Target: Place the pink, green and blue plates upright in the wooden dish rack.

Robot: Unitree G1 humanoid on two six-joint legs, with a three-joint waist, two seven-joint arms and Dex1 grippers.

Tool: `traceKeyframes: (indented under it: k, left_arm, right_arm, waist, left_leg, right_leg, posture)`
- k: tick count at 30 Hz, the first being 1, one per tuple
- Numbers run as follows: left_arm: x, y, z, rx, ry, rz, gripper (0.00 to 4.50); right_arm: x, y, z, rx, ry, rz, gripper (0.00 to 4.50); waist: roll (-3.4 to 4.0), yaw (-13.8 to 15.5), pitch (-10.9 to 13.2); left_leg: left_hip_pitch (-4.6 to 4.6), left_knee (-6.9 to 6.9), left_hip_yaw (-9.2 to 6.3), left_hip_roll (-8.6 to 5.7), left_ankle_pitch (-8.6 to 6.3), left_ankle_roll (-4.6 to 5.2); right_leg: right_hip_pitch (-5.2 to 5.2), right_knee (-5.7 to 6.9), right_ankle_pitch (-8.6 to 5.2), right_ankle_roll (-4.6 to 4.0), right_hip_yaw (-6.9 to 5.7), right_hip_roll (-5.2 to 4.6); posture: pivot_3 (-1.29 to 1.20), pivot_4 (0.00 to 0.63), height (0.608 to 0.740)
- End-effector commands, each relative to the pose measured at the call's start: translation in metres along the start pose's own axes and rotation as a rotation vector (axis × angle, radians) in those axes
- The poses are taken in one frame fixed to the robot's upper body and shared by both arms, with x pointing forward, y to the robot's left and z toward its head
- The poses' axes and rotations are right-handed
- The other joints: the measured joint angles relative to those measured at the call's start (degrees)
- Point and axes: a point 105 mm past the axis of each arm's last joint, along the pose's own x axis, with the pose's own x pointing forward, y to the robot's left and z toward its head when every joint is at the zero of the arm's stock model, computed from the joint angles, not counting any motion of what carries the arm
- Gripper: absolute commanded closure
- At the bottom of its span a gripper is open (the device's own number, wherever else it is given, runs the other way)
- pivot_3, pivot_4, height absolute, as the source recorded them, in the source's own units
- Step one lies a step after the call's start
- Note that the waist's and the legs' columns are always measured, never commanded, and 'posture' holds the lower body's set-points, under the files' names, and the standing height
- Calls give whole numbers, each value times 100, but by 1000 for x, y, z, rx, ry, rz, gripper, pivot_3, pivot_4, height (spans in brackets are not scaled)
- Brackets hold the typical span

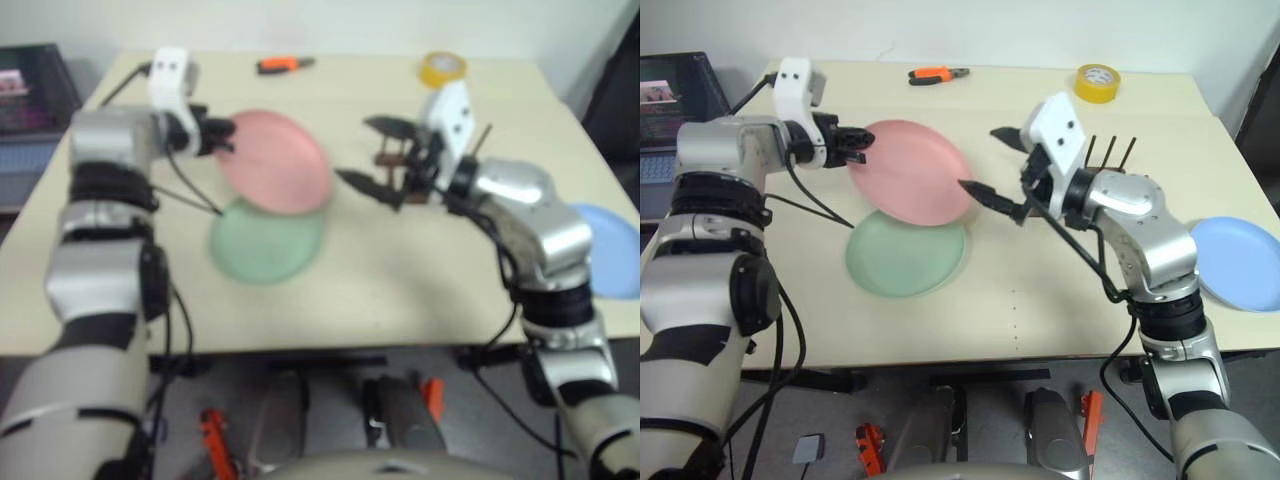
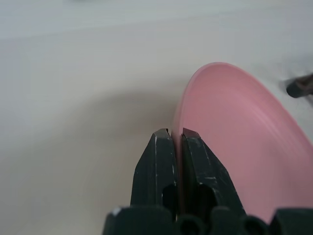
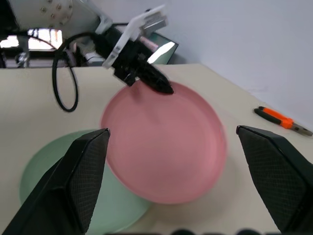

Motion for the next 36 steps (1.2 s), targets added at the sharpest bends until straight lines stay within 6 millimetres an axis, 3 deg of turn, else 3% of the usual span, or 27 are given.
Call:
traceKeyframes:
  k: [1, 4, 7, 11, 16, 19, 30, 36]
  left_arm:
    - [-20, -26, 54, 134, -139, -47, 4485]
    - [-27, -45, 70, 178, -178, -69, 4485]
    - [-35, -62, 80, 199, -198, -103, 4485]
    - [-37, -81, 80, 211, -193, -145, 4485]
    - [-39, -81, 77, 208, -182, -149, 4485]
    - [-39, -80, 74, 200, -175, -141, 4500]
    - [-31, -63, 66, 195, -159, -67, 4500]
    - [-32, -72, 69, 174, -162, -114, 4500]
  right_arm:
    - [20, 30, -5, -180, 48, 138, 0]
    - [31, 46, -19, -253, 90, 194, 0]
    - [38, 49, -28, -311, 117, 193, 0]
    - [47, 37, -36, -386, 157, 116, 0]
    - [47, 30, -44, -435, 179, 89, 0]
    - [44, 26, -40, -435, 154, 58, 560]
    - [44, 30, -23, -477, 61, 79, 4394]
    - [43, 31, -27, -491, 70, 97, 4484]
  waist:
    - [-2, 5, 1]
    - [-3, 6, 2]
    - [-3, 7, 2]
    - [-3, -3, 2]
    - [-3, -4, 2]
    - [-2, -4, 2]
    - [-2, -3, 2]
    - [-2, -3, 2]
  left_leg:
    - [-2, 0, 0, -1, 0, 0]
    - [-3, -3, 0, -4, -1, 0]
    - [-3, 1, -4, -5, 0, 0]
    - [1, 7, -5, 0, 1, -1]
    - [3, 7, -7, 1, 4, -4]
    - [3, 5, -7, 0, 4, -5]
    - [3, 6, -9, 1, 5, -5]
    - [2, 6, -8, 1, 5, -6]
  right_leg:
    - [-1, -1, 0, 0, 0, 0]
    - [0, -7, -1, 1, 3, -2]
    - [-1, -4, 0, 3, 6, -3]
    - [0, 1, -2, 13, 5, 2]
    - [-1, 5, -1, 11, 7, 7]
    - [-1, 3, 3, 5, 7, 8]
    - [0, 3, 3, 4, 9, 8]
    - [0, 2, 4, 4, 9, 7]
  posture:
    - [0, 150, 740]
    - [0, 150, 740]
    - [0, 150, 740]
    - [0, 150, 740]
    - [0, 150, 740]
    - [0, 150, 740]
    - [0, 150, 740]
    - [0, 150, 740]
